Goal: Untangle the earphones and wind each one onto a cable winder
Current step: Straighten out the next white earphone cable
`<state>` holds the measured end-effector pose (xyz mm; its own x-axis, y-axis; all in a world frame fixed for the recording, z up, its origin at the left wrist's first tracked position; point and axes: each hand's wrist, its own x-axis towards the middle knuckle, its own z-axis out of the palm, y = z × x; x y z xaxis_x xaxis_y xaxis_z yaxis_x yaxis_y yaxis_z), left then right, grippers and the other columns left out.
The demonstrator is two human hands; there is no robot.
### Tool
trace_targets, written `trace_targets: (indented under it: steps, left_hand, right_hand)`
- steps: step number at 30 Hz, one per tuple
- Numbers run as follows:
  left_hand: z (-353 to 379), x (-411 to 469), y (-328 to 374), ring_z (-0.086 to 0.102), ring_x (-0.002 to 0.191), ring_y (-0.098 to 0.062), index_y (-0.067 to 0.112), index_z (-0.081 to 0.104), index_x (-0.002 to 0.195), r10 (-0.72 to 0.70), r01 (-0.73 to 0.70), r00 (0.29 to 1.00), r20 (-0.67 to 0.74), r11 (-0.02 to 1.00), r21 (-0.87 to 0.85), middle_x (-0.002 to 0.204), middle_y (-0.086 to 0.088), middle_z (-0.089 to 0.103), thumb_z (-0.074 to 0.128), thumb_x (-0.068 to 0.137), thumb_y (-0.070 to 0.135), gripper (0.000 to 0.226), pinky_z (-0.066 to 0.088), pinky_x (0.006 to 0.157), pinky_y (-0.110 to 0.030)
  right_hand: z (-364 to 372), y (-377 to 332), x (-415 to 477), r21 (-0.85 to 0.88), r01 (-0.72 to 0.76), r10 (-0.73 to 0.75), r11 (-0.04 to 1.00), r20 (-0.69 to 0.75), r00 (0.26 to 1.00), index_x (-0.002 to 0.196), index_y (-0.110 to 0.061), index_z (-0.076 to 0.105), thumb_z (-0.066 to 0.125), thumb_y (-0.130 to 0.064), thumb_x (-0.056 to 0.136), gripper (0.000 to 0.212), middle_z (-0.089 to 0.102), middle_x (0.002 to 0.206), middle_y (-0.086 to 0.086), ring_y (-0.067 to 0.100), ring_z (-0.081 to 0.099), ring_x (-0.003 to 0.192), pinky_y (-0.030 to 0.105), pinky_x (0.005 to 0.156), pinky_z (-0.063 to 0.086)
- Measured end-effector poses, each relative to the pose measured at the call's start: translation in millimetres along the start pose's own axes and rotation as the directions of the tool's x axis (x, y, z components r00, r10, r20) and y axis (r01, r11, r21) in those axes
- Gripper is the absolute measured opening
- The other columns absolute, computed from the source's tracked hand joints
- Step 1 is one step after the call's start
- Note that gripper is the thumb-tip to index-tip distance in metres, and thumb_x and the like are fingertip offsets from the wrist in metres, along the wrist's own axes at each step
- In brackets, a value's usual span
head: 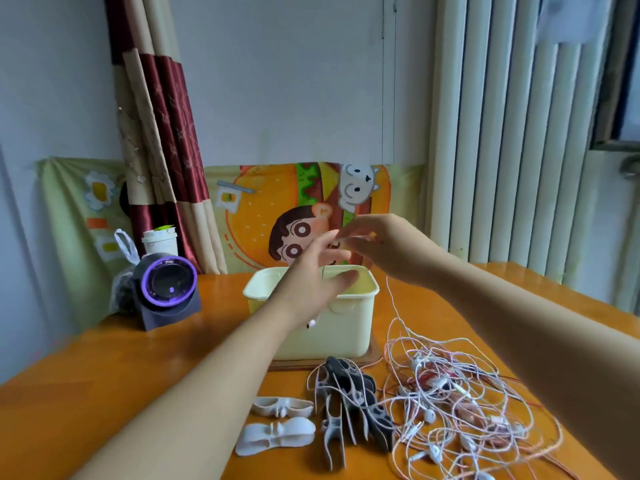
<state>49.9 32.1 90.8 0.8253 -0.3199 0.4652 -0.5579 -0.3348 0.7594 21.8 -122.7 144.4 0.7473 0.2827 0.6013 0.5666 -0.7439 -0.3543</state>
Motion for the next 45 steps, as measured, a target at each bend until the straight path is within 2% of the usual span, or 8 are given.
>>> trace_targets:
  steps: [2,4,9,16,23,30,37,45]
  left_hand:
    - [-2,11,4,0.065,0.102,-0.011,0.036,0.058,0.117,-0.024,0.024,1.000,-0.009,1.000,-0.002,0.103,0.010,0.070,0.062,0.086,0.046,0.033,0.051,0.092,-0.045]
    - [-5,15,8,0.064,0.072,-0.010,0.025,0.063,0.105,-0.054,0.047,0.994,-0.100,0.996,-0.077,0.088,-0.007,0.068,0.047,0.099,0.036,0.020,0.051,0.088,-0.037]
    - [-28,10,13,0.025,0.034,-0.004,0.009,0.060,0.094,-0.356,0.099,0.902,-0.245,0.723,-0.684,0.044,0.008,0.030,0.032,0.106,0.017,0.031,0.042,0.055,-0.025]
    - [-54,-14,-1,0.038,0.034,-0.004,0.013,0.064,0.104,-0.584,0.030,0.775,-0.241,0.415,-0.909,0.067,0.000,0.073,0.051,0.099,0.012,0.014,0.048,0.068,-0.023]
    - [-55,-19,-17,0.064,0.086,-0.015,0.016,0.064,0.103,-0.591,-0.010,0.753,-0.290,0.430,-0.903,0.090,0.000,0.075,0.054,0.098,0.015,0.012,0.051,0.075,-0.030]
    - [-50,-27,-25,0.046,0.059,-0.010,0.009,0.062,0.111,-0.525,0.200,0.819,-0.231,0.639,-0.743,0.095,-0.005,0.069,0.035,0.088,-0.015,0.043,0.047,0.068,-0.027]
    - [-46,-30,-9,0.051,0.106,-0.008,0.031,0.058,0.115,-0.362,0.359,0.932,-0.002,0.926,-0.117,0.128,0.002,0.055,0.051,0.091,0.002,0.038,0.042,0.080,-0.023]
    - [-35,-29,19,0.055,0.115,-0.004,0.034,0.054,0.123,-0.047,0.045,0.999,-0.004,0.972,-0.230,0.123,0.008,0.060,0.061,0.093,0.020,0.033,0.041,0.089,-0.014]
  right_hand:
    - [-7,-3,5,0.003,0.014,-0.014,1.000,-0.019,1.000,0.105,-0.021,0.069,0.057,-0.017,0.093,0.018,0.062,0.094,-0.008,-0.004,0.053,0.065,0.007,0.056,0.039]
    - [-14,-1,4,-0.020,0.004,-0.006,1.000,-0.068,0.998,0.103,-0.020,0.070,0.058,-0.010,0.090,0.020,0.058,0.088,-0.014,-0.003,0.052,0.067,0.004,0.055,0.037]
    - [-13,32,-11,-0.071,-0.183,0.171,0.981,-0.144,0.975,0.100,-0.014,0.069,0.057,-0.017,0.092,0.015,0.053,0.071,-0.017,-0.001,0.051,0.062,0.007,0.051,0.036]
    - [16,83,-39,-0.103,-0.469,0.463,0.877,-0.076,0.883,0.072,-0.008,0.069,0.057,-0.020,0.091,0.026,0.069,0.072,0.008,0.013,0.053,0.053,0.021,0.048,0.038]
    - [13,63,-26,0.073,-0.411,0.415,0.909,-0.051,0.908,0.075,-0.009,0.070,0.058,-0.030,0.093,0.030,0.066,0.059,0.009,0.019,0.056,0.050,0.027,0.054,0.045]
    - [-24,13,8,0.515,-0.222,0.313,0.828,-0.096,0.945,0.103,-0.012,0.070,0.055,-0.028,0.093,0.023,0.072,0.098,0.006,0.010,0.069,0.088,0.023,0.074,0.056]
    - [-35,-28,19,0.349,-0.116,0.151,0.930,-0.075,0.986,0.103,-0.016,0.069,0.052,-0.032,0.094,0.026,0.055,0.043,-0.022,-0.001,0.042,0.037,0.009,0.040,0.033]
    - [-6,-27,7,0.148,-0.066,0.032,0.987,0.221,0.975,0.096,-0.025,0.074,0.061,-0.028,0.090,0.014,0.059,0.057,-0.011,0.006,0.049,0.048,0.015,0.049,0.042]
